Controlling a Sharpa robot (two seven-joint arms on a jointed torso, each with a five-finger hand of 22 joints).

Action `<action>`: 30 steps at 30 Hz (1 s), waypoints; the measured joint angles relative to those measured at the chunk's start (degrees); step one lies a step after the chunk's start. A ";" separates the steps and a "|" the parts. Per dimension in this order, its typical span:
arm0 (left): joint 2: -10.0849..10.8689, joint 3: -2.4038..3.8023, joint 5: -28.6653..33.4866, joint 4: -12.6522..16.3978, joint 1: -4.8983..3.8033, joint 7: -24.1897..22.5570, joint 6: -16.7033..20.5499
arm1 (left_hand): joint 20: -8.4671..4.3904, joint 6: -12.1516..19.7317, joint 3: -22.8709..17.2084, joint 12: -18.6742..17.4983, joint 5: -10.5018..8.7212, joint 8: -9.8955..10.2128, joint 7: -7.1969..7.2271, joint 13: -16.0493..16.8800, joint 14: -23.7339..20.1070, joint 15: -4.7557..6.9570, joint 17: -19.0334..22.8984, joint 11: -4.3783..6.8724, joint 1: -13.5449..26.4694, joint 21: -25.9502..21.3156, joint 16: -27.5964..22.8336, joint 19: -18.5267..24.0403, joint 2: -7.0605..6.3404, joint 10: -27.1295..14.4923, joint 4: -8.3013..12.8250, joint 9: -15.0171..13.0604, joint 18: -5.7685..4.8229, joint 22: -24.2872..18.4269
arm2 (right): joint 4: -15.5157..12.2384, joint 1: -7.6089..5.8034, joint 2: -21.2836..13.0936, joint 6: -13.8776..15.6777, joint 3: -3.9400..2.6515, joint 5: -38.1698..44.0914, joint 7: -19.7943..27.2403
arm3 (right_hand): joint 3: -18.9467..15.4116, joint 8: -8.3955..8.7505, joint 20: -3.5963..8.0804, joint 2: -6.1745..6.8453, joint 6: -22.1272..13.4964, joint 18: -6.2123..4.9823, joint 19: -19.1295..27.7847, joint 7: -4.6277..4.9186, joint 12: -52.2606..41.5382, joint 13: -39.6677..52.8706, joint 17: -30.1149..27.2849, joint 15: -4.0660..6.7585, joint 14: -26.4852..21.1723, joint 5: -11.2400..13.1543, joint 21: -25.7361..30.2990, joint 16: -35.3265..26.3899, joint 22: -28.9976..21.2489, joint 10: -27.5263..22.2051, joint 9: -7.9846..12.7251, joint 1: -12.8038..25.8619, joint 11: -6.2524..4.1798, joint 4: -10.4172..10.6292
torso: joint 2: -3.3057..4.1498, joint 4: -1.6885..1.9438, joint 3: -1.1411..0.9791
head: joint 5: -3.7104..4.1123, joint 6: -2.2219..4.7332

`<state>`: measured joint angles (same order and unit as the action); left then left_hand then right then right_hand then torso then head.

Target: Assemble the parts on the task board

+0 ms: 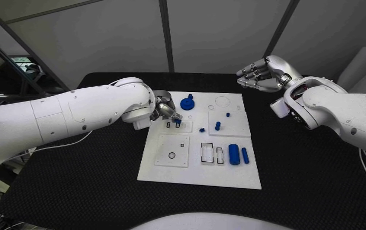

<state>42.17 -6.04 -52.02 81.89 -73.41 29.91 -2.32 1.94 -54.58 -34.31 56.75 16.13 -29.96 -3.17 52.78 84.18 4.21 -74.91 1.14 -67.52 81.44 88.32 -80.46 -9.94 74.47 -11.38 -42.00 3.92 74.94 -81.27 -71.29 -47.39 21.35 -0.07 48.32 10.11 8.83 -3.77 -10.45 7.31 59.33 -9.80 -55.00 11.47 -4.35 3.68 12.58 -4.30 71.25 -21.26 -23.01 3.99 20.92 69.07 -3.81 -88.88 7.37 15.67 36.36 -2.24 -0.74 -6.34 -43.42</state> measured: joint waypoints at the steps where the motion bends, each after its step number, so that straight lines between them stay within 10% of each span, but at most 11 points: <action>1: 0.05 -0.02 -0.39 0.19 0.30 0.00 0.87 | 0.12 0.00 0.00 0.19 0.11 0.00 0.00 0.15 0.00 0.00 0.00 0.00 0.00 0.19 0.00 -0.12 0.00 0.00 0.00 -0.04 0.00 0.01 | 0.02 0.00 -0.03 0.00 0.00 0.00 -0.01 | 0.00 0.00 0.00 0.00 0.00 0.00 0.00 0.00 0.00 0.00 0.00 0.00 0.00 0.00 0.00 0.00 0.00 0.00 0.00 0.00 0.00 0.00 | -0.03 0.07 -0.01 | 0.05 -0.08; 11: -0.10 -0.08 -3.58 0.28 2.18 0.05 5.37 | -0.09 0.00 -0.12 0.45 0.50 -0.05 -0.01 0.69 -0.22 0.20 0.00 0.18 0.30 0.21 0.00 -0.32 -0.29 0.62 0.12 -0.12 0.00 0.01 | 0.13 0.00 -0.07 0.00 0.00 0.00 -0.07 | 0.00 0.00 0.00 0.13 0.00 0.00 0.00 0.00 0.00 0.00 -0.08 0.00 0.00 0.00 0.00 0.00 -0.10 0.00 0.00 0.13 0.00 0.00 | -0.08 0.33 -0.11 | 0.03 -0.19; 30: -1.04 -0.06 -6.67 -0.60 2.84 0.16 4.33 | -0.09 -0.30 -0.77 0.72 0.98 -0.04 0.10 0.35 -0.23 0.20 0.00 0.39 0.75 0.21 0.00 -0.31 -0.75 1.02 0.87 -0.39 0.00 0.00 | 0.32 0.00 0.31 -0.05 0.00 0.00 -0.16 | 0.00 0.00 0.00 0.30 0.00 0.00 0.00 0.00 0.00 0.00 -0.12 0.00 0.00 0.00 0.22 0.00 -0.16 0.01 0.00 0.30 0.00 0.00 | 0.02 0.32 -0.05 | 0.14 -0.44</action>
<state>41.14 -6.11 -58.69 81.29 -70.58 30.07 2.00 1.86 -54.88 -35.08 57.47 17.10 -30.00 -3.06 53.13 83.96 4.41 -74.91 1.53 -66.77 81.65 88.32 -80.77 -10.69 75.49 -10.52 -42.39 3.93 74.93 -80.96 -71.30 -47.08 21.30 -0.07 48.32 9.94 8.82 -3.77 -10.45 7.60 59.33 -9.80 -55.00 11.47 -4.35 3.68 12.45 -4.30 71.25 -21.26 -22.79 3.99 20.76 69.08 -3.81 -88.58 7.37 15.67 36.38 -1.92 -0.79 -6.20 -43.87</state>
